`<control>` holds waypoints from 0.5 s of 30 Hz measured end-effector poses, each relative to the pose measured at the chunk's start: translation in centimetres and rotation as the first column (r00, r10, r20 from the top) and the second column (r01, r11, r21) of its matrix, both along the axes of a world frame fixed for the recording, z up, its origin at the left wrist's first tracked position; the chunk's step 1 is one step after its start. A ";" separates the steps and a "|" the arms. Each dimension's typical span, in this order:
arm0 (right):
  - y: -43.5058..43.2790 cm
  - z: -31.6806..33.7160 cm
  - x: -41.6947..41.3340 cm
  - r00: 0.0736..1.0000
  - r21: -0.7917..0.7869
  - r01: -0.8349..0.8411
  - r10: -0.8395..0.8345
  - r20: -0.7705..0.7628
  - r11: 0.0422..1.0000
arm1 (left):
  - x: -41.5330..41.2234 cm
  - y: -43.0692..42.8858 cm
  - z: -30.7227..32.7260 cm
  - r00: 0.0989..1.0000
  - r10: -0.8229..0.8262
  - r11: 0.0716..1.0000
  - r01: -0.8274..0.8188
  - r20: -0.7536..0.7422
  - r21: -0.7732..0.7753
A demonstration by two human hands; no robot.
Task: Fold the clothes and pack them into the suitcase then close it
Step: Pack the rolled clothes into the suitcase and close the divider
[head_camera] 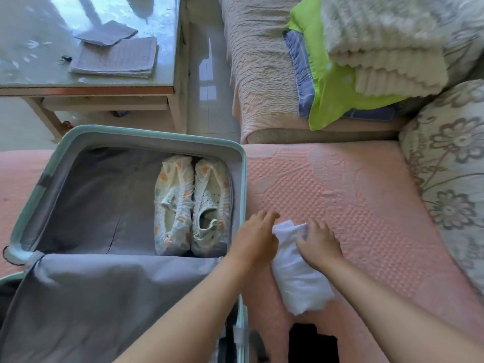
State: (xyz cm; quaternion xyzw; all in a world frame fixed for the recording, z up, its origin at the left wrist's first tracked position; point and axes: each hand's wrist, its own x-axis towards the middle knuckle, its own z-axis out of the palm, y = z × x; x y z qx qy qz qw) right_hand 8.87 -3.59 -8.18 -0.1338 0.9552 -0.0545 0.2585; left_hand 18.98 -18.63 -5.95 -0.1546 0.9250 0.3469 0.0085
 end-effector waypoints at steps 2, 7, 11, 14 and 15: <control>1.6 -1.0 0.7 0.996 0.090 -0.012 0.005 0.084 0.996 | -1.3 1.7 -1.5 0.965 0.010 0.998 -0.027 0.261 0.064; 3.3 -3.4 2.0 0.991 -0.088 -0.053 0.063 0.118 0.995 | -3.1 2.7 -4.4 0.878 0.082 0.980 -0.158 0.471 0.123; 4.0 -3.4 1.6 0.968 -0.235 -0.087 0.138 0.211 0.968 | -3.6 2.4 -4.3 0.888 0.106 0.976 -0.178 0.448 0.122; 4.6 -2.9 1.7 0.952 -0.360 -0.074 0.173 0.251 0.930 | -3.3 1.9 -3.6 0.881 0.011 0.989 -0.078 0.472 0.123; 4.7 -2.5 1.8 0.950 -0.391 -0.062 0.174 0.260 0.918 | -3.1 1.5 -3.4 0.884 -0.008 0.988 -0.066 0.468 0.141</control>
